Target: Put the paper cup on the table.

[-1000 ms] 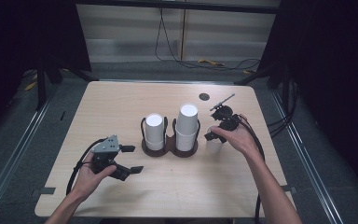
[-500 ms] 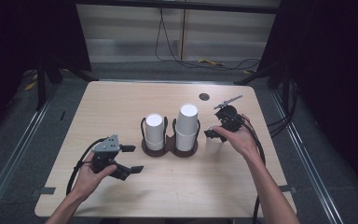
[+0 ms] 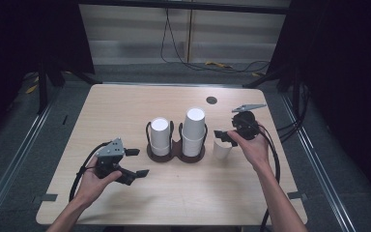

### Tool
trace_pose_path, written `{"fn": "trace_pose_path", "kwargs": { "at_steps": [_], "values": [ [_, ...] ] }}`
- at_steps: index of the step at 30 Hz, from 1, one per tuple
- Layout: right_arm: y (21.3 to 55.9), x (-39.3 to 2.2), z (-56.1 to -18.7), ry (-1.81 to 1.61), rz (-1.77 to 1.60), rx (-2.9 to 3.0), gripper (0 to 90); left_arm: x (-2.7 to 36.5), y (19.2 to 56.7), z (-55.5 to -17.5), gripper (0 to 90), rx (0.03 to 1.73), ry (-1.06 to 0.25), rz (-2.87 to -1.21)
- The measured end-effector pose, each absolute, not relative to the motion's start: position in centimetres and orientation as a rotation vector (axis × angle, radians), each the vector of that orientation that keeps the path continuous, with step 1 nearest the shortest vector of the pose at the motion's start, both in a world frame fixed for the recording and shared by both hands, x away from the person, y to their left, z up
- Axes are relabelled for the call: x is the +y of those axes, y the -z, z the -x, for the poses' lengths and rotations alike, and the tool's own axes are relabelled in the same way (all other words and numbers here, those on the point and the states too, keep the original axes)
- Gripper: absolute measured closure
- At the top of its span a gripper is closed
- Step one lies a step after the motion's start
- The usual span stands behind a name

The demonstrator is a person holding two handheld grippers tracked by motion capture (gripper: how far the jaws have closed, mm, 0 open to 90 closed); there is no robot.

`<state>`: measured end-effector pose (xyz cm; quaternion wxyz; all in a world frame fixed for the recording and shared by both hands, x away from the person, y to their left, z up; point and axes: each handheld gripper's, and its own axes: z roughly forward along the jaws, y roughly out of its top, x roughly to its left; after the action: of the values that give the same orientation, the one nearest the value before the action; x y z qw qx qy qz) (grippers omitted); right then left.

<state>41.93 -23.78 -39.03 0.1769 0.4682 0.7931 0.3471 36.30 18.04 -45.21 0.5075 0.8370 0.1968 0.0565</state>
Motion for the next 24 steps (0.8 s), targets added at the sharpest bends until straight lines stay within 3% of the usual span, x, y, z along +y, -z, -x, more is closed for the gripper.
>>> {"fn": "trace_pose_path", "kwargs": {
  "at_steps": [9,24],
  "values": [
    [38.4,-24.3,-40.1,-1.076,-1.305,2.156,16.4,18.8,45.0,-35.5,15.8,0.482,-0.157,-2.002],
    [40.4,-24.0,-34.3,-1.172,-1.27,2.099,17.1,18.7,45.3,-35.3,19.1,0.479,-0.177,-2.026]
  ]
}}
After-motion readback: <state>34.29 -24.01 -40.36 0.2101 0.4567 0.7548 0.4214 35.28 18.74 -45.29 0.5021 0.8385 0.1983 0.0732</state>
